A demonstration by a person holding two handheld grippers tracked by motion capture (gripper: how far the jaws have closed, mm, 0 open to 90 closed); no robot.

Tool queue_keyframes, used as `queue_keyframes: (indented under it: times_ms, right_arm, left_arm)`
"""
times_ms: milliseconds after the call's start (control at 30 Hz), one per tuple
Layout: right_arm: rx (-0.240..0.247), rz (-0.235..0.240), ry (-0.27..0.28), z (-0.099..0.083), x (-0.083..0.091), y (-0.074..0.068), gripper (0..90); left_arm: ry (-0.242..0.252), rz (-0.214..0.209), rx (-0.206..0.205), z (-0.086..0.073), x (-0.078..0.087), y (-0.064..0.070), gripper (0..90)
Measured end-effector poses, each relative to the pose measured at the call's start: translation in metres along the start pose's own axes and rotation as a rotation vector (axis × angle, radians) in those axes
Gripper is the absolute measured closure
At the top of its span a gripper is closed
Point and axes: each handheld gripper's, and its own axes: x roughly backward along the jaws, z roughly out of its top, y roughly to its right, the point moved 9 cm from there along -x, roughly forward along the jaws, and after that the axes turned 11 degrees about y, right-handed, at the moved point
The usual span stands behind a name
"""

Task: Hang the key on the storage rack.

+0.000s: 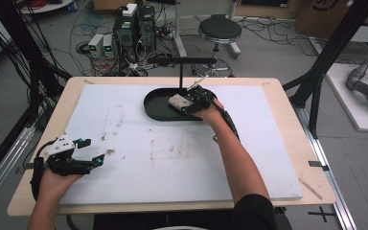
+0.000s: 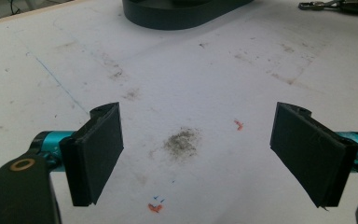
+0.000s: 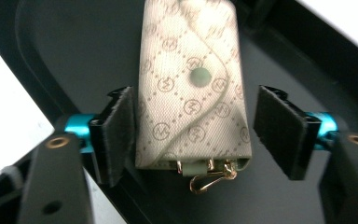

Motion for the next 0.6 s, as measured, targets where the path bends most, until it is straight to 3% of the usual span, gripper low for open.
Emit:
queue_keyframes:
  times_ms: [233, 267, 333, 367, 433, 467, 533, 600]
  right_arm:
    - [-0.019, -0.017, 0.06, 0.011, 0.028, 0.003, 23.1]
    - [-0.014, -0.023, 0.08, 0.012, 0.04, 0.004, 22.7]
    - [-0.024, -0.027, 0.088, 0.012, 0.047, 0.003, 22.7]
    - [-0.032, -0.032, 0.091, 0.008, 0.059, 0.002, 22.2]
    - [-0.034, -0.026, 0.07, 0.005, 0.065, 0.001, 21.7]
    - [-0.045, -0.018, 0.056, 0.001, 0.077, -0.001, 21.7]
    - [-0.029, -0.043, 0.113, 0.0, 0.092, -0.004, 22.1]
    - [-0.027, -0.043, 0.12, -0.001, 0.098, -0.005, 22.1]
  left_arm:
    - [0.0, -0.008, -0.002, 0.002, -0.002, 0.002, 17.0]
    - [0.001, -0.01, 0.0, 0.003, -0.003, 0.003, 17.0]
    - [0.002, -0.012, -0.002, 0.003, -0.003, 0.003, 17.0]
    - [0.003, -0.015, 0.0, 0.004, -0.004, 0.003, 17.0]
    - [0.002, -0.021, -0.002, 0.005, -0.006, 0.005, 17.0]
    - [0.003, -0.024, -0.003, 0.005, -0.007, 0.006, 17.0]
    - [0.004, -0.028, -0.008, 0.007, -0.01, 0.007, 17.0]
    - [0.006, -0.033, -0.012, 0.009, -0.012, 0.008, 17.0]
